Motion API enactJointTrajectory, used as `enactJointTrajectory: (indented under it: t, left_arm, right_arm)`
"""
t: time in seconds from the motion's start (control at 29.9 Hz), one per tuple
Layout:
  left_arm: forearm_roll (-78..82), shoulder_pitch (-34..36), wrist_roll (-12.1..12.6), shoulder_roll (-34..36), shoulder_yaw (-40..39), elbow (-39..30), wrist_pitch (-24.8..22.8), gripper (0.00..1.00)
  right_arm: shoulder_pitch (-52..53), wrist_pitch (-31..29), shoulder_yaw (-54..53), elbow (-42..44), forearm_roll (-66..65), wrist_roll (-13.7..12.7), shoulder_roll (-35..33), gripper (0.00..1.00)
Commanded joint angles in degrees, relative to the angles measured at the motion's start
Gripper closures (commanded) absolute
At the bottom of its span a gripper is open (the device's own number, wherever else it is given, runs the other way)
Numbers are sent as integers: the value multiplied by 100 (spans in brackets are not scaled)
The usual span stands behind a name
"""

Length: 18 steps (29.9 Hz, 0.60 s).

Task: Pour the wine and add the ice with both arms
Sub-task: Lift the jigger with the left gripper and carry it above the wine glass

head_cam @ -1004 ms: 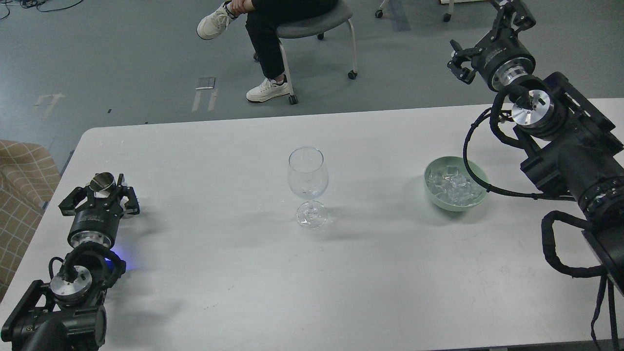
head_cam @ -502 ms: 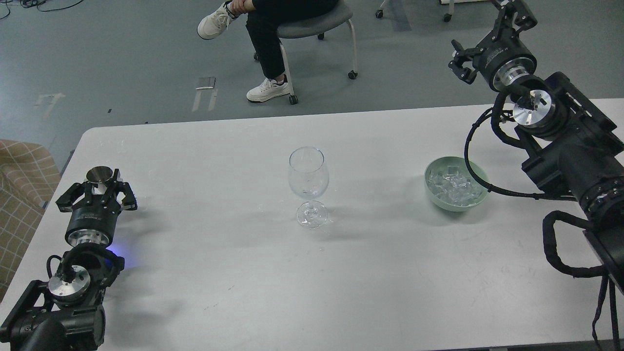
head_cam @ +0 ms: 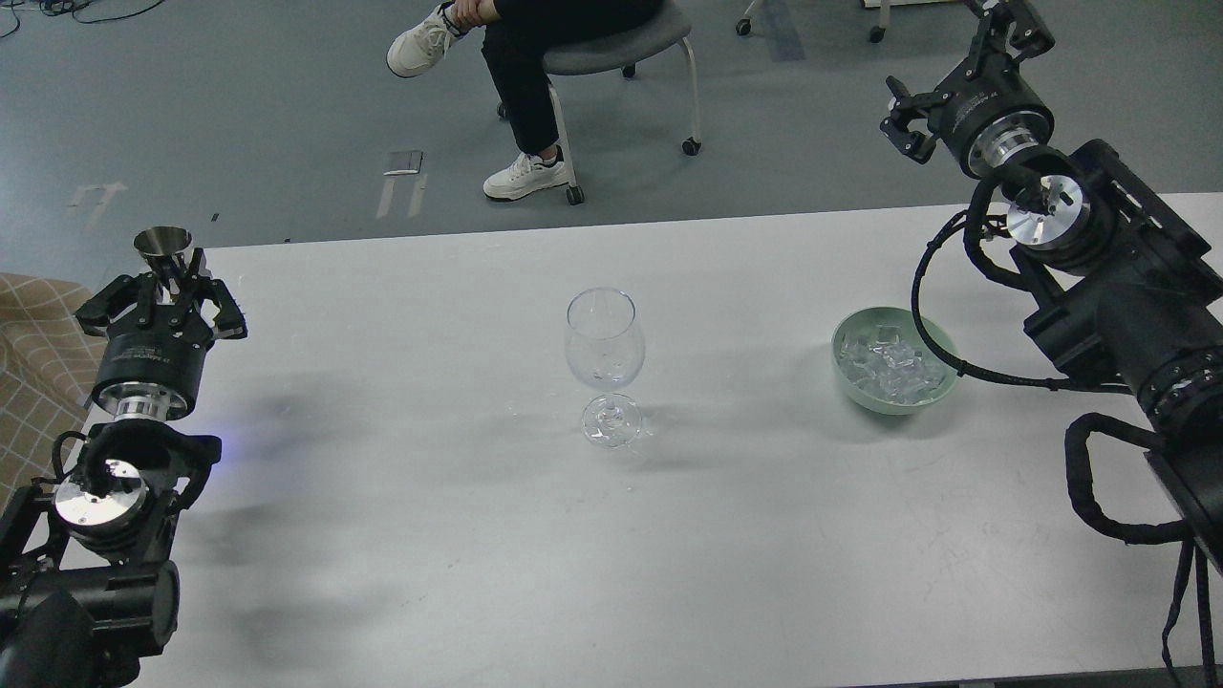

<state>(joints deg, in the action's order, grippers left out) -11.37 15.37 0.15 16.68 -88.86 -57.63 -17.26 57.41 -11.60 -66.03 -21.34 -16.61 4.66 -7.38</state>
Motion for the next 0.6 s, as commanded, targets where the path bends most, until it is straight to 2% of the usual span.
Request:
enactJointTrajectory:
  t: [0.0,0.33,0.57]
  left_arm:
    - [3,-8,-7,2,-17,-511,249,80]
    - [12,-122,-7,-191,0,-1417,583,83]
    - [257,-499,2,-499,280,-2419,996,84]
  right_arm:
    - [-37,0,-6,-10,0,0,0,0]
    - [-45,0,3,-36,0,0,-158,0]
    - [-98,0,3,-36,0,0,-176,0]
